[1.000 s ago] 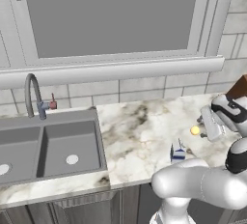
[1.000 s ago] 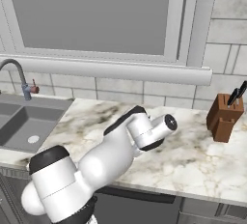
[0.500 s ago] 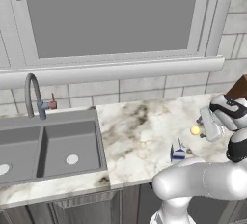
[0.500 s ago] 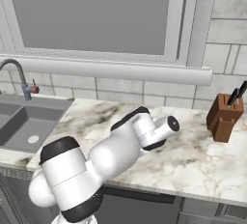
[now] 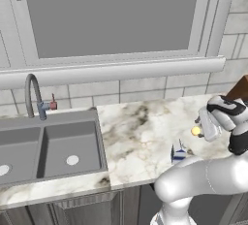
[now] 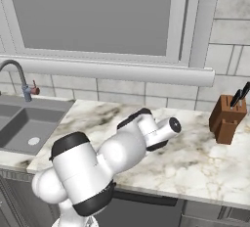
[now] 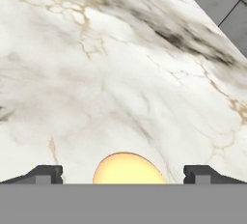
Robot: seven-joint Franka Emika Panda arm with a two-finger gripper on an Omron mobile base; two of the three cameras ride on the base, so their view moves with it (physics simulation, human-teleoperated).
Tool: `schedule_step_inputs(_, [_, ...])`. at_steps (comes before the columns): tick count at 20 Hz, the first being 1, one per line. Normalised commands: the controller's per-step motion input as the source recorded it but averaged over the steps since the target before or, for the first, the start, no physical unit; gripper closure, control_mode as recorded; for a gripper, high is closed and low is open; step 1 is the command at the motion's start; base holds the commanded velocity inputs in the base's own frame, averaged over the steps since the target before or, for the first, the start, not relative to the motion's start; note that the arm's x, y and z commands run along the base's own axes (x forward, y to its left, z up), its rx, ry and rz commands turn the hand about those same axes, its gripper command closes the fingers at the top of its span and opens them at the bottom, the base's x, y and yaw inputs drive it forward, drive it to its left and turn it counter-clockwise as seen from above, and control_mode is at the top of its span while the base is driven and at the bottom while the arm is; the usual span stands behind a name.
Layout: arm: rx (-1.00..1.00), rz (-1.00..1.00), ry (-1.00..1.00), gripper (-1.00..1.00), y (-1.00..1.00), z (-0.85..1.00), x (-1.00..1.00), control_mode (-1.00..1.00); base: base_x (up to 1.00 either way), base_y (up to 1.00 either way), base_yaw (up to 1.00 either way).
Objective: Gather the eggs and milk located in the vicinity of the sink area and place them right next to the bowl.
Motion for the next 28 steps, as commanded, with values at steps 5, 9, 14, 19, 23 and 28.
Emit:
schedule_step_inputs(5, [0.00,0.00,0.00,-1.00,-0.13,-0.14,0.16,-1.00,0.00,0.00,0.00])
schedule_step_inputs(9, [0.00,0.00,0.00,-1.00,-0.06,-0.14,0.14,-1.00,0.00,0.00,0.00])
schedule_step_inputs(14, [0.00,0.00,0.00,-1.00,0.00,-0.14,0.08,-1.00,0.00,0.00,0.00])
schedule_step_inputs(19, [0.00,0.00,0.00,-1.00,0.00,-0.12,0.00,-1.00,0.00,0.00,0.00])
schedule_step_inputs(23, [0.00,0.00,0.02,-1.00,0.02,-0.10,0.00,-1.00,0.00,0.00,0.00])
schedule_step_inputs(28, [0.00,0.00,0.03,1.00,0.27,-0.11,0.00,-1.00,0.00,0.00,0.00])
